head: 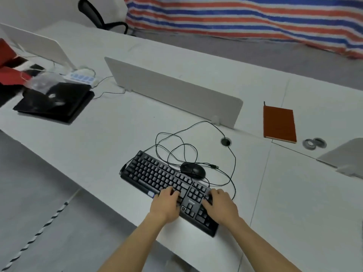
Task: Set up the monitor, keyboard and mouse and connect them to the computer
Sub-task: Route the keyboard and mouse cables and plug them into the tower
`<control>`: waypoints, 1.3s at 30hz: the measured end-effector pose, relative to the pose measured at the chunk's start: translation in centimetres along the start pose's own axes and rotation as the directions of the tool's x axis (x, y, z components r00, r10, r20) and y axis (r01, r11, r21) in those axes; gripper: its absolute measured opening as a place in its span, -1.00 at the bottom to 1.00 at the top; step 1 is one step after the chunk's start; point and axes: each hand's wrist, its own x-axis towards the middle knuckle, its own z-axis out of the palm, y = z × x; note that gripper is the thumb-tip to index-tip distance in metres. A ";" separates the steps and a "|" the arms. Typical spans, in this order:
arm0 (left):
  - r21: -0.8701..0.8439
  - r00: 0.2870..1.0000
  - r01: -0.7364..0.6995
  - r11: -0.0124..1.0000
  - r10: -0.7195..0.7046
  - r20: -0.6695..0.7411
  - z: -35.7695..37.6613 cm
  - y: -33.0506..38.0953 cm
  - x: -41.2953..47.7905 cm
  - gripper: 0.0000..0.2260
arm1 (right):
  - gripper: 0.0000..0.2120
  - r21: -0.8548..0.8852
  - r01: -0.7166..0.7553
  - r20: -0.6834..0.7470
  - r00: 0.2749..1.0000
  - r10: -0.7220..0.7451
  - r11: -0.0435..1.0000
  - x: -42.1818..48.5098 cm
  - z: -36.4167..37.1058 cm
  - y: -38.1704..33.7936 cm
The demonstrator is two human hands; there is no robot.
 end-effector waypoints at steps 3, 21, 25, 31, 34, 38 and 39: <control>0.100 0.995 -0.081 0.992 0.074 0.069 0.2 -1.5 2.0 -0.52 | -0.62 -0.148 -0.004 -0.052 0.999 -0.004 0.989 1.8 1.5 -1.1; 0.138 0.967 -0.256 0.957 0.253 0.042 -6.6 -0.3 14.4 -0.32 | -0.82 0.887 0.115 -0.462 0.248 0.851 0.448 2.2 -19.2 5.3; 0.119 0.988 -0.147 0.982 0.151 -0.029 -5.4 1.1 15.0 -0.28 | -0.34 0.731 -0.451 -0.268 0.499 0.824 0.511 2.5 -11.5 6.8; -0.105 1.000 0.004 0.994 -0.007 -0.031 -5.5 0.7 15.7 -0.43 | -0.49 0.583 -0.429 -0.179 0.761 0.624 0.690 3.5 -1.8 1.9; -0.119 0.994 0.054 0.991 -0.043 0.097 -5.3 0.3 15.7 -0.48 | -0.48 0.474 -0.337 -0.189 0.863 0.468 0.813 4.6 0.1 -0.4; -0.004 0.991 -0.012 1.000 0.012 0.133 -5.4 0.3 15.9 -0.45 | -0.50 0.270 -0.270 -0.101 0.947 0.306 0.924 6.2 1.6 -1.6; -0.001 0.990 -0.010 1.000 0.011 0.141 -5.4 0.2 15.8 -0.46 | -0.54 0.223 -0.267 -0.067 0.955 0.288 0.938 6.3 1.8 -1.6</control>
